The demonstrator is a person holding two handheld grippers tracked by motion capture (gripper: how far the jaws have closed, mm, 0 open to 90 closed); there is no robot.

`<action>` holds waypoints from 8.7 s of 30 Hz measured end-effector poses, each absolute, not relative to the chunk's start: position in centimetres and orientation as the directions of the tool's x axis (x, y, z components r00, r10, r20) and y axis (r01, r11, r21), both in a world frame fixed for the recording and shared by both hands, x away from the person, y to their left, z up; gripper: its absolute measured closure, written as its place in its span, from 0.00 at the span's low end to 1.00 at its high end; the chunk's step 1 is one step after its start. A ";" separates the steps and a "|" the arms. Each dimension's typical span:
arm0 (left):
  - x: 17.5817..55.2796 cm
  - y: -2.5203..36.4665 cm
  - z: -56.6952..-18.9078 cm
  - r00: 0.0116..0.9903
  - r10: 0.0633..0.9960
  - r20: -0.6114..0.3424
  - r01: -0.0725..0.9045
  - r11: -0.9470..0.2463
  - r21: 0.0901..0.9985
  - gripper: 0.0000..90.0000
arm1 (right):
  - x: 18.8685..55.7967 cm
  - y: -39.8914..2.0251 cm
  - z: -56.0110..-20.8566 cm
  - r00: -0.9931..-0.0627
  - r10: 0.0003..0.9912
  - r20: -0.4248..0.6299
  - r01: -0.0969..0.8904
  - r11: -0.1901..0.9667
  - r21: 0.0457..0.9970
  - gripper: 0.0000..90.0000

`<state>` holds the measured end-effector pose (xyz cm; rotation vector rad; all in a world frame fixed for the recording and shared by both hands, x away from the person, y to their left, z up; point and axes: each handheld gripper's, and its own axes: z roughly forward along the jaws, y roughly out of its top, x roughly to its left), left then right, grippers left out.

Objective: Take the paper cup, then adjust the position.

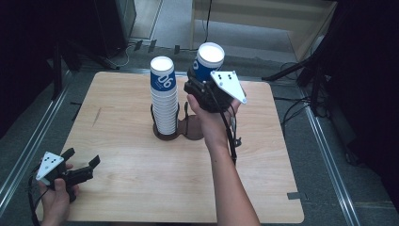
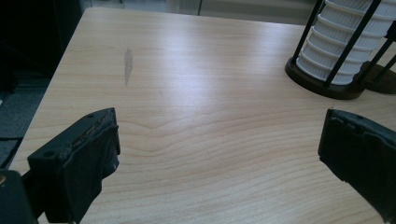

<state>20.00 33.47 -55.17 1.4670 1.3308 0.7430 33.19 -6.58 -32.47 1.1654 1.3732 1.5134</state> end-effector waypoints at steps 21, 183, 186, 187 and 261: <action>20.2 33.8 -55.2 0.242 0.954 -0.179 0.353 0.086 0.932 0.00 | 30.3 -12.8 -37.8 -0.210 0.968 0.137 0.083 -0.122 0.989 0.24; 20.6 17.5 -49.1 0.802 0.565 -0.194 0.423 -0.308 0.852 0.30 | 17.5 -1.2 -54.3 -0.492 0.552 -0.673 -0.171 0.696 0.697 0.14; 20.3 17.3 -49.0 0.773 0.617 -0.150 0.416 -0.313 0.854 0.30 | 17.4 -1.4 -54.2 -0.503 0.551 -0.666 -0.167 0.694 0.700 0.12; 20.2 17.2 -49.0 0.766 0.630 -0.127 0.410 -0.328 0.851 0.30 | 17.4 -1.4 -54.1 -0.501 0.551 -0.667 -0.172 0.692 0.701 0.11; 20.7 22.2 -49.4 0.583 0.768 -0.265 0.226 0.160 0.961 0.31 | 19.2 -2.7 -49.3 -0.504 0.862 0.054 0.312 0.123 0.942 0.01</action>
